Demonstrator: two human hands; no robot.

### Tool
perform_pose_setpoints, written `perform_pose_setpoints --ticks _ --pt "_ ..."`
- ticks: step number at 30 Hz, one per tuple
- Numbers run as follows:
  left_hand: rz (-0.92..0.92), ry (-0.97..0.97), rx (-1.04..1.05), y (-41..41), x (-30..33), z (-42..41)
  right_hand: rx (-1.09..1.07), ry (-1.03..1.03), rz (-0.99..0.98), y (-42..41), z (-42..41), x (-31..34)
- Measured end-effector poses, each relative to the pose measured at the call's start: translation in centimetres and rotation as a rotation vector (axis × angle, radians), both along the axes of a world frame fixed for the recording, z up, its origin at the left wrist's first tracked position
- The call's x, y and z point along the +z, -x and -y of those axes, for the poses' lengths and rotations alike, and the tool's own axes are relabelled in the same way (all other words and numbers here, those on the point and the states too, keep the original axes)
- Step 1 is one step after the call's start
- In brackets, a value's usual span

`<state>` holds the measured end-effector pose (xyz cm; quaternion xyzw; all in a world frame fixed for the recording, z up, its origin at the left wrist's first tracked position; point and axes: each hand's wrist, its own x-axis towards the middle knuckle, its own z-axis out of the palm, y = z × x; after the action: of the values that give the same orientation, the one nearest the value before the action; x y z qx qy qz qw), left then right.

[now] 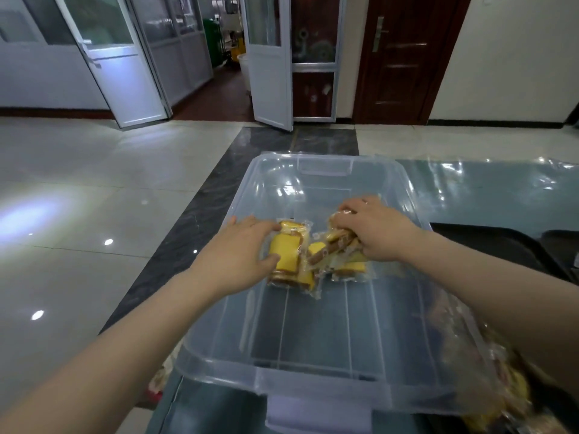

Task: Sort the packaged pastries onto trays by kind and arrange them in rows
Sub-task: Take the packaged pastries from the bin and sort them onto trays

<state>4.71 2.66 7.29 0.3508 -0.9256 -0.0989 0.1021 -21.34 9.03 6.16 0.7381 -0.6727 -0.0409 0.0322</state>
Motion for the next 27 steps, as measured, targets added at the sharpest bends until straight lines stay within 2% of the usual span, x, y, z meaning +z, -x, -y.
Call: perform_pose_setpoints --ticks 2,4,8,12,14,21,27 --pt "-0.020 -0.069 -0.010 2.4 0.0 2.0 -0.021 0.000 -0.014 1.6 0.9 0.5" --pt "0.040 -0.094 -0.038 5.3 -1.1 4.2 -0.010 0.000 -0.031 1.8 1.9 0.2" --pt "0.315 -0.116 -0.032 9.6 -5.8 7.9 0.015 -0.063 -0.098 1.5 3.8 -1.7" --pt "0.647 -0.075 -0.023 10.8 -12.6 9.2 -0.034 -0.032 -0.119 2.4 4.7 -2.4" --pt "0.751 -0.038 -0.061 11.1 -15.3 9.6 -0.053 -0.037 -0.099 2.4 5.1 -2.7" --pt "0.714 0.119 -0.172 12.5 -18.8 11.3 -0.003 -0.191 -0.109 2.6 5.3 -3.7" --pt "0.691 0.129 -0.184 12.6 -20.4 12.0 -0.014 -0.251 -0.140 2.4 5.9 -3.6"
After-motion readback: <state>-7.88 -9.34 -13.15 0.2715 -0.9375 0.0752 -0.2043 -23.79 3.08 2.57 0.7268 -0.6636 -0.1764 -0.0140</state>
